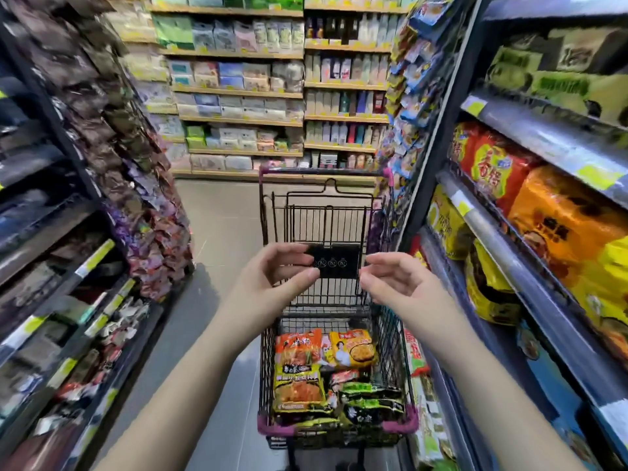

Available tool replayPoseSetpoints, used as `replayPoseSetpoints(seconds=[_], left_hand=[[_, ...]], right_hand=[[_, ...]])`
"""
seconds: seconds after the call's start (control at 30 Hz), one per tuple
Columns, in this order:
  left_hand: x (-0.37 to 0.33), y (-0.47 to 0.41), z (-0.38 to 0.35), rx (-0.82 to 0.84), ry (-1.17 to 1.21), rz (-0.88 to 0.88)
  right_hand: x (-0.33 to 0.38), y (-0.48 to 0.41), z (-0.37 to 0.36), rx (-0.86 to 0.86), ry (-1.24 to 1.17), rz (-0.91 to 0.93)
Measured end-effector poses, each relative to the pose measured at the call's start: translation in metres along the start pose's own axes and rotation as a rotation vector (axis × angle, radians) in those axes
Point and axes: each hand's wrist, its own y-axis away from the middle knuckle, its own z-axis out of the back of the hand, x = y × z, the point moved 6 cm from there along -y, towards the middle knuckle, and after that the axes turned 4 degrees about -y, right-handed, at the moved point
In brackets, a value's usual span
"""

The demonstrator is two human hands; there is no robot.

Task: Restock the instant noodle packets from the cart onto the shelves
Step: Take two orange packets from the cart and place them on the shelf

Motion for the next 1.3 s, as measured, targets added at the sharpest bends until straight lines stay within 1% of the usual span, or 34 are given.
replayPoseSetpoints(seconds=[0.17,0.37,0.67,1.0,1.2,1.3], left_hand=[[0.038,-0.046,-0.001,-0.035,-0.011,0.101],[0.077,-0.089,0.002,-0.044,-0.019,0.176],[0.147,-0.143,0.017,0.025,-0.031,0.296],[0.227,-0.163,0.015,0.093,-0.055,0.461],[0.279,-0.161,0.000,0.060,-0.148,0.580],[0.308,-0.162,-0.013,0.042,-0.187,0.645]], right_hand=[[-0.028,-0.056,0.007,0.023,-0.011,-0.062],[-0.059,-0.098,0.006,0.013,0.017,-0.112],[-0.100,-0.146,-0.012,-0.064,0.061,-0.204],[-0.169,-0.174,-0.030,-0.114,0.121,-0.346],[-0.235,-0.188,-0.023,-0.076,0.132,-0.423],[-0.272,-0.195,-0.014,-0.084,0.112,-0.462]])
